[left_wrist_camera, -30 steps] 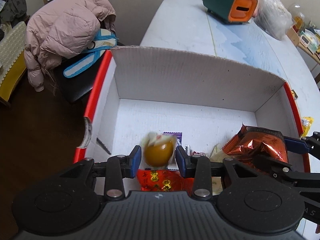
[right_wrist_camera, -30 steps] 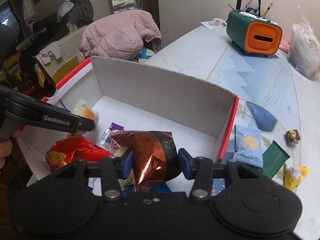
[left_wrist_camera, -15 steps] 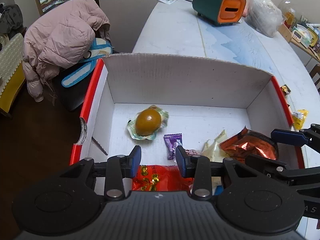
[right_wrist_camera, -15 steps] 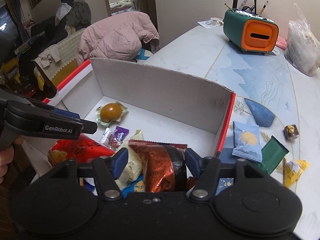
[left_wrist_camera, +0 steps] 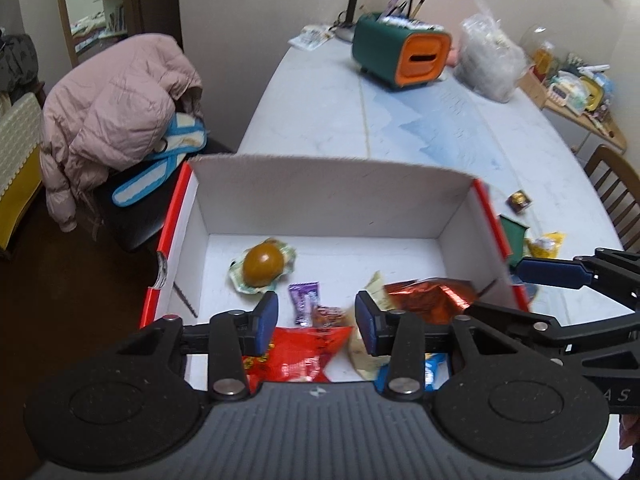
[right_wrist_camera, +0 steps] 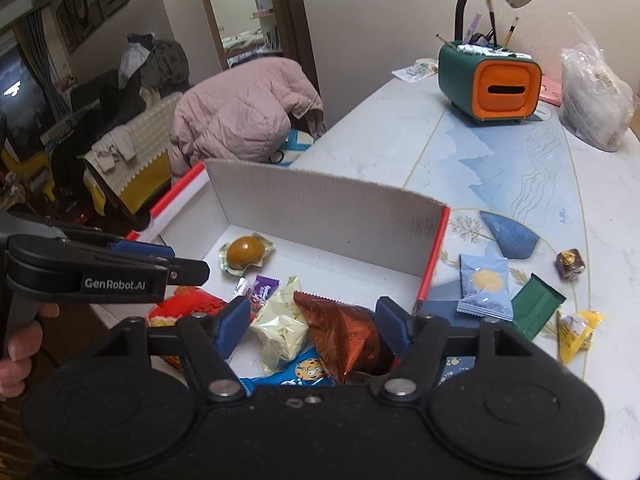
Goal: Organize snacks
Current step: 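Withdraw both tools from the box toward the green and yellow packets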
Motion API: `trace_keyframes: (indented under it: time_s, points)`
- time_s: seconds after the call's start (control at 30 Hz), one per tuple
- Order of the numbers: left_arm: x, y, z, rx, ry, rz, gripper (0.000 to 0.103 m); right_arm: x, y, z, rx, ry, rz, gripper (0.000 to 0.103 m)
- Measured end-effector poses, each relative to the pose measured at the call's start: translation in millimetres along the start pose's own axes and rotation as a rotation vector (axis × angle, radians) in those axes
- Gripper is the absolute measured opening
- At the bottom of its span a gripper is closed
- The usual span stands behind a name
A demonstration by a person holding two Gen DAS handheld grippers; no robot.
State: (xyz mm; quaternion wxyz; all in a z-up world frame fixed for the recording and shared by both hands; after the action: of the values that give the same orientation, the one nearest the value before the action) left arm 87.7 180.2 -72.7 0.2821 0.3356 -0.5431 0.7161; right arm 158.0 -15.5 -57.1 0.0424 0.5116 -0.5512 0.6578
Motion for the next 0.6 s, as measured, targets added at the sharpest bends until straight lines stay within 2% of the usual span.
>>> trace_keyframes:
  time_s: [0.13,0.27,0.6]
  points:
    - [12.9,-0.9,18.0,-0.023,0.027,0.029,0.046,18.3,-1.2,2.0,-0.009,-0.011,0.034,0.074]
    - [23.6,-1.1,38.1,-0.055,0.053,0.061,0.054,37.2,-0.9,7.7,0.000,-0.013,0.074,0.078]
    - [32.4,-1.1,86.0,-0.095,0.115,0.086,0.058,76.8,10.1,43.3,-0.018,0.012,0.130,0.085]
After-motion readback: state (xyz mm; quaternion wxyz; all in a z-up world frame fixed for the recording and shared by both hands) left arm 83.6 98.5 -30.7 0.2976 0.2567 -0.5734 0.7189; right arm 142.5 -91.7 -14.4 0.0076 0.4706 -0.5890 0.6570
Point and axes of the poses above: each gripper's, at about its wrist camera, not at the fingertips, and x roughly against the way its jaws point, z to its right, y to its underside, the point moved 4 cm from there along -x, roughly the way its jaws point, and after that the axes turned 7 degrees about y, right-handed, at the moved point
